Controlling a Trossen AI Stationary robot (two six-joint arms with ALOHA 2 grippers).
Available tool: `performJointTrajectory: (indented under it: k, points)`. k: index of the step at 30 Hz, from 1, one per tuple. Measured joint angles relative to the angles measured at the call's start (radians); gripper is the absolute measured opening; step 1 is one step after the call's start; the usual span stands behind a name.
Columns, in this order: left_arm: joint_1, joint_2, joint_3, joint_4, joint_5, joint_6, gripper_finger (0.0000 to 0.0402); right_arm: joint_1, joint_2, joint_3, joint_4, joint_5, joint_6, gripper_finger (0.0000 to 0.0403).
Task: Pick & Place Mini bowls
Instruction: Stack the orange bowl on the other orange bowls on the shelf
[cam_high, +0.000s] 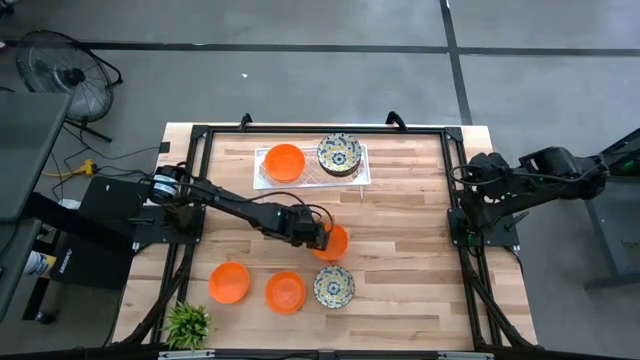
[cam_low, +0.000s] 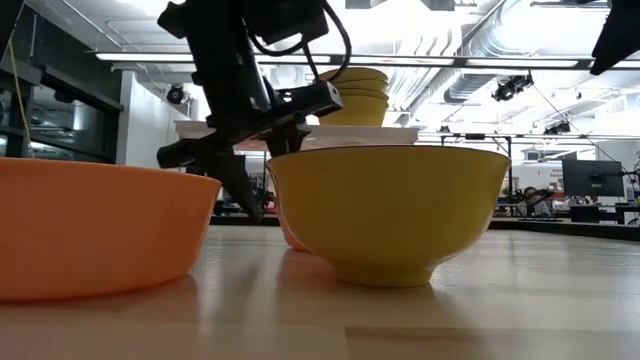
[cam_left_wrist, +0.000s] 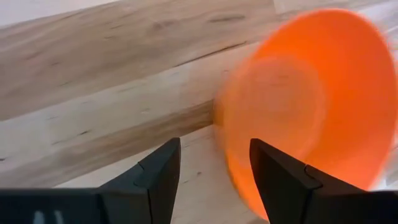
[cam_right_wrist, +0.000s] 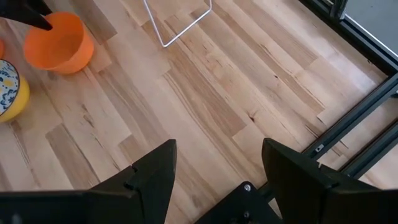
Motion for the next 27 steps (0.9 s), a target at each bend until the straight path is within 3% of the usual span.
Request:
performJointTrajectory:
  k: [27]
  points:
    - [0.0, 0.0, 0.0, 0.054, 0.011, 0.0, 0.0188, 0.0, 0.0, 0.0, 0.0, 0.001, -0.019, 0.0224]
